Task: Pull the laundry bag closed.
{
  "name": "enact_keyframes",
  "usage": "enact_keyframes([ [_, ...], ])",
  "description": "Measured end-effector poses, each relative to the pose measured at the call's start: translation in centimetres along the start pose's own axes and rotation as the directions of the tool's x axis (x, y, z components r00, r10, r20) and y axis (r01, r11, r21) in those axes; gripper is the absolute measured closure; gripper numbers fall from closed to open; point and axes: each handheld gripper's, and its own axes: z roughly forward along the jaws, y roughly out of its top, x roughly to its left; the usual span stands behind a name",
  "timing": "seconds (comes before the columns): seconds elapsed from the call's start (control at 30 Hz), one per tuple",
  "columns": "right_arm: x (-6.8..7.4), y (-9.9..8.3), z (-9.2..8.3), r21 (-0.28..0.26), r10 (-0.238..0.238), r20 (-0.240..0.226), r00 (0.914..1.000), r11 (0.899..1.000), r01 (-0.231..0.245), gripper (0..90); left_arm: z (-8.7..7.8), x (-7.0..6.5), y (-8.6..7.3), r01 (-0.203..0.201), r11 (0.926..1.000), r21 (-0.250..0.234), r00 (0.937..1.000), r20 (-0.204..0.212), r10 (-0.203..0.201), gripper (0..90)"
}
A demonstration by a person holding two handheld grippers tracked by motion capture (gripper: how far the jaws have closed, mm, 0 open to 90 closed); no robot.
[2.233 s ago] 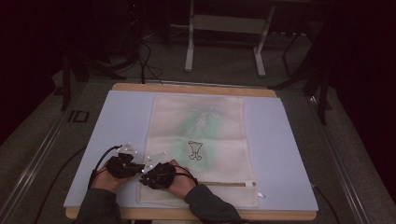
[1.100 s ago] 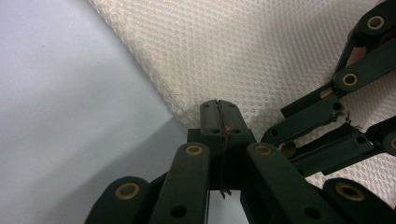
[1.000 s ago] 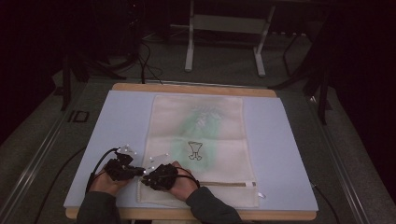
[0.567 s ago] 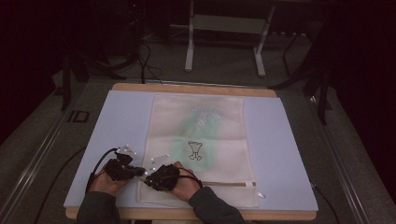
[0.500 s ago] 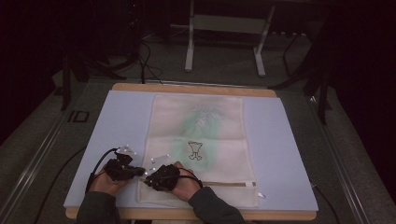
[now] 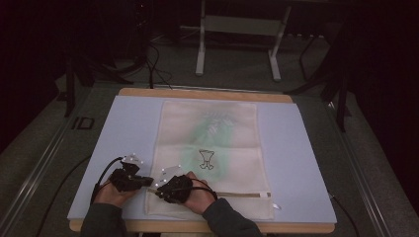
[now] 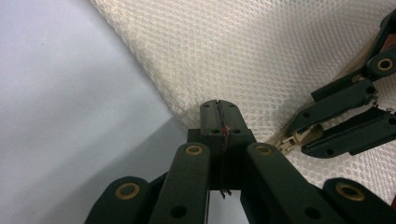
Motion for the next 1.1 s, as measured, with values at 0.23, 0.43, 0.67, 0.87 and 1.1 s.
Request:
enact_keyframes([
  [0.23, -0.4, -0.2, -0.6, 0.009, 0.000, -0.002, 1.0000, 1.000, 0.000, 82.2, 0.0, 0.1, 0.0, 0.003, 1.0000, -0.003, 1.0000, 0.006, -0.003, 89.9],
  [0.43, -0.3, -0.2, -0.7, 0.018, -0.006, -0.004, 1.0000, 1.000, 0.006, 82.2, 0.0, 0.1, -0.1, 0.003, 1.0000, -0.005, 1.0000, 0.009, -0.003, 89.9],
  [0.67, -0.4, -0.5, -1.0, 0.020, -0.005, -0.008, 1.0000, 1.000, 0.005, 82.2, 0.0, 0.0, 0.0, -0.005, 1.0000, 0.002, 1.0000, -0.001, 0.005, 89.9],
  [0.87, -0.4, -0.6, -1.1, 0.023, -0.006, -0.008, 0.9999, 1.000, 0.006, 82.2, 0.0, -0.1, 0.0, -0.004, 1.0000, 0.003, 1.0000, -0.002, 0.004, 89.9],
  [1.1, -0.3, -0.7, -1.1, 0.026, -0.010, -0.008, 0.9999, 1.000, 0.010, 82.2, 0.0, -0.1, 0.1, -0.002, 1.0000, 0.007, 1.0000, -0.002, 0.002, 89.9],
])
